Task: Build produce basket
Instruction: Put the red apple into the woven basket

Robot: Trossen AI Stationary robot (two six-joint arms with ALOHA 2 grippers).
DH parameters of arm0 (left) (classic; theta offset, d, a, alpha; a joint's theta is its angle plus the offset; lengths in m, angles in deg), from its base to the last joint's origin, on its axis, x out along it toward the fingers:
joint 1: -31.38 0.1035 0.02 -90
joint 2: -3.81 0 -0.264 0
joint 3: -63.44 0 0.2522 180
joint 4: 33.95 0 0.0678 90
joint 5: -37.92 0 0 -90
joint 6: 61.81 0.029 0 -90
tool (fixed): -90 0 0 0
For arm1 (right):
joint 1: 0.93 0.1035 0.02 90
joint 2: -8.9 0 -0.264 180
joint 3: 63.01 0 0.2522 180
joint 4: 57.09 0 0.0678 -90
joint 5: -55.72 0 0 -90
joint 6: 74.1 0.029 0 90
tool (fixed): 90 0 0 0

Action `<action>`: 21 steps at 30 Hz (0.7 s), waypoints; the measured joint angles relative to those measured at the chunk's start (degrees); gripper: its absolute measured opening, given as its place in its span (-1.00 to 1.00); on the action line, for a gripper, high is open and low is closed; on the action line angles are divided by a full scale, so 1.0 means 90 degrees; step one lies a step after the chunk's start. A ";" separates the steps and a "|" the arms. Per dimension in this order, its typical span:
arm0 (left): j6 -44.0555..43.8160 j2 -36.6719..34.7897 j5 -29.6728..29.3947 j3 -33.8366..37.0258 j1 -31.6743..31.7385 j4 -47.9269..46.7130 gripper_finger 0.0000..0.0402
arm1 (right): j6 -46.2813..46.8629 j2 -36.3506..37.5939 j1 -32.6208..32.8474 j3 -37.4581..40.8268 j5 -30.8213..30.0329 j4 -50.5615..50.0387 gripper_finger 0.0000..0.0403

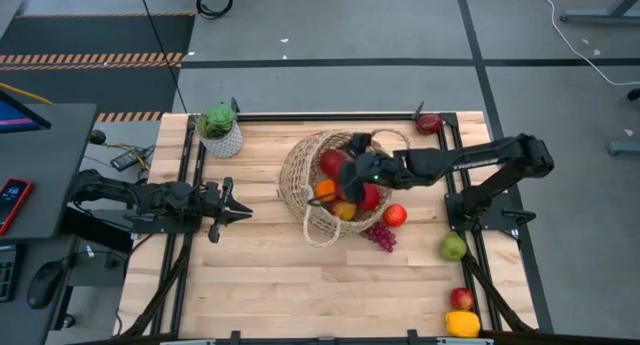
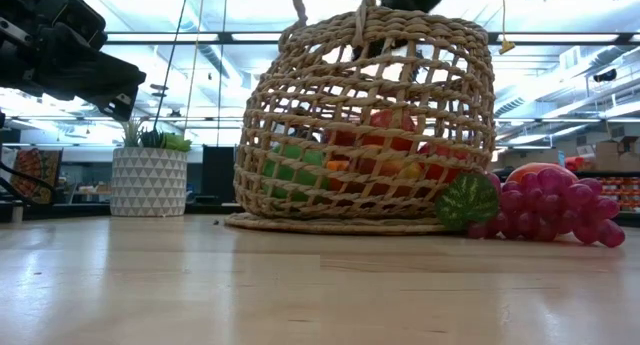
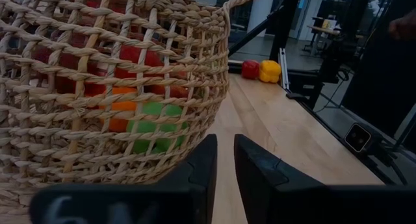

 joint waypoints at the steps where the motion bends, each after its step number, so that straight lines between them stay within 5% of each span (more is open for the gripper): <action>1: 0.0000 0.0001 0.0000 0.0000 0.0000 0.0000 -0.70 | 0.0036 0.0013 0.0008 -0.0109 -0.0157 0.0010 0.96; 5: 0.0000 0.0001 0.0000 0.0000 0.0001 0.0005 -0.69 | 0.0435 0.0103 0.0143 -0.0681 -0.0507 -0.0195 0.97; 10: 0.0000 -0.0001 0.0000 0.0000 0.0001 0.0003 -0.71 | 0.2283 0.0204 0.0490 -0.1644 -0.0400 -0.1005 0.95; 21: -0.1368 0.0001 -0.0126 0.0000 0.0005 0.0131 -0.69 | 0.5030 0.0288 0.1276 -0.2262 0.2057 -0.2689 0.81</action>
